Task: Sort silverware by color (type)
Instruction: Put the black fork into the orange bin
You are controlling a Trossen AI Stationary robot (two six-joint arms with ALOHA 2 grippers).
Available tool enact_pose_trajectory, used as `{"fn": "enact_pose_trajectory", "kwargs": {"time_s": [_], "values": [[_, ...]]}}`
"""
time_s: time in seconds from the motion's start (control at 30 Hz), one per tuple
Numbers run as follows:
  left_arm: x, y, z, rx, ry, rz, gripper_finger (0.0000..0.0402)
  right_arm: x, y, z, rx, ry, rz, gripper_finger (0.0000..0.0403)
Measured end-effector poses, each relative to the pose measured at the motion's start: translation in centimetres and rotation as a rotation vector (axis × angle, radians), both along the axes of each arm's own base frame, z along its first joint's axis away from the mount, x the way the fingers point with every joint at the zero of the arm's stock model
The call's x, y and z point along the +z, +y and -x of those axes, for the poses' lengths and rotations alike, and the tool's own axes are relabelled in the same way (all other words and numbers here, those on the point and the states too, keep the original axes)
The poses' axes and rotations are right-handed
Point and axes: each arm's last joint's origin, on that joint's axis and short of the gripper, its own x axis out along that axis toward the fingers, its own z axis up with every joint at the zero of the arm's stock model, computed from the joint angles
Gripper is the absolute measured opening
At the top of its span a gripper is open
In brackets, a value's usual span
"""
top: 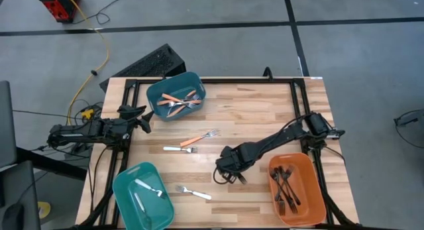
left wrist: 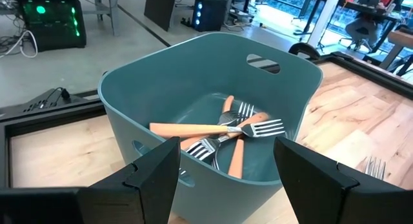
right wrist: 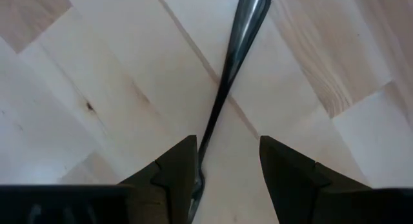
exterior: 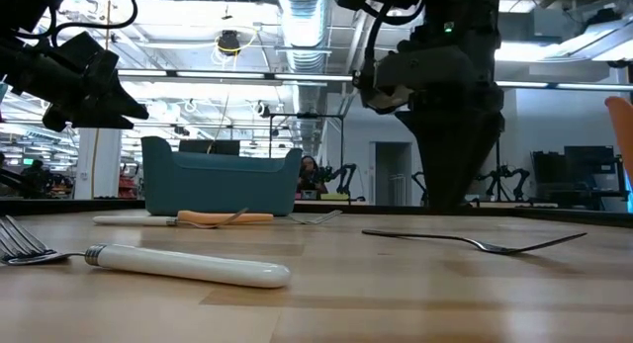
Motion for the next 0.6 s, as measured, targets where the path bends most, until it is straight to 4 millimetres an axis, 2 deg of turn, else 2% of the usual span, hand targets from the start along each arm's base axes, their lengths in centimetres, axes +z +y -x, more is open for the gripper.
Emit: {"fn": "enact_pose_trajectory", "kwargs": {"time_s": [0.17, 0.3, 0.6], "values": [[0.0, 0.0, 0.0, 0.005, -0.006, 0.004, 0.0235, -0.1, -0.3, 0.1, -0.003, 0.007, 0.022, 0.0193], [0.0, 0.0, 0.0, 0.008, -0.006, 0.002, 0.0235, -1.5, -0.6, 1.0, -0.004, 0.012, 0.015, 0.02], [0.0, 0.0, 0.0, 0.014, -0.008, 0.002, 0.0235, -2.5, -1.4, 0.7, -0.004, -0.096, -0.083, 0.0228]]}}
